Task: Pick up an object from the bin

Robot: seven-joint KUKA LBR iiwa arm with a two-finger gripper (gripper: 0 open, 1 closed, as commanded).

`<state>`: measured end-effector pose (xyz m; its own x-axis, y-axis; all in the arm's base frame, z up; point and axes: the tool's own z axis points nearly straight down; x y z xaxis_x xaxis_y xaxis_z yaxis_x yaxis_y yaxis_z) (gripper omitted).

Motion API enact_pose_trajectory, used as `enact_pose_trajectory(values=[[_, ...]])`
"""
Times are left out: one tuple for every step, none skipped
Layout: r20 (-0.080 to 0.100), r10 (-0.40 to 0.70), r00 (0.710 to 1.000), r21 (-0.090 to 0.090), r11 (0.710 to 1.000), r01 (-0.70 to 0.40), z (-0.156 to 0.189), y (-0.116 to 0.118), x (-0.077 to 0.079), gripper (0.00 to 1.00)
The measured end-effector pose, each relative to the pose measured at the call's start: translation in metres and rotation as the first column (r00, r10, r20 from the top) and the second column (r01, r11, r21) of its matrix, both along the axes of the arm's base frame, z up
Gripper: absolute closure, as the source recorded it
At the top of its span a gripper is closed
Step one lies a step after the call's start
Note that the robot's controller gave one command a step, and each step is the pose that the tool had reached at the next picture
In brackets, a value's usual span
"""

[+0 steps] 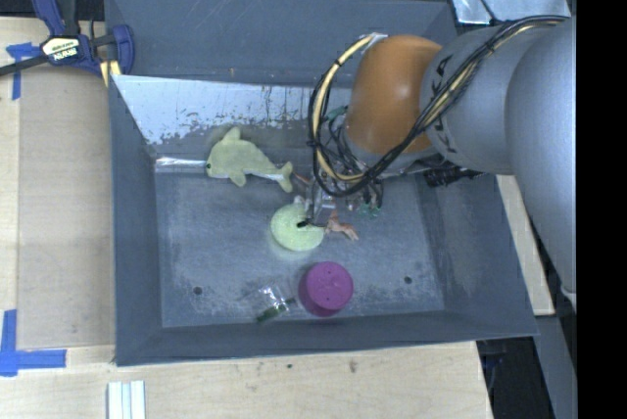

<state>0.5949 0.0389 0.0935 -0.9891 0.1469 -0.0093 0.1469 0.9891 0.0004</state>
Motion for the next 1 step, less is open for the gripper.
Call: enact_pose_trajectory(values=[[-0.008, 0.001, 1.000, 0.000, 1.000, -0.001, 0.0064, 0.0000, -0.0011, 1.00]])
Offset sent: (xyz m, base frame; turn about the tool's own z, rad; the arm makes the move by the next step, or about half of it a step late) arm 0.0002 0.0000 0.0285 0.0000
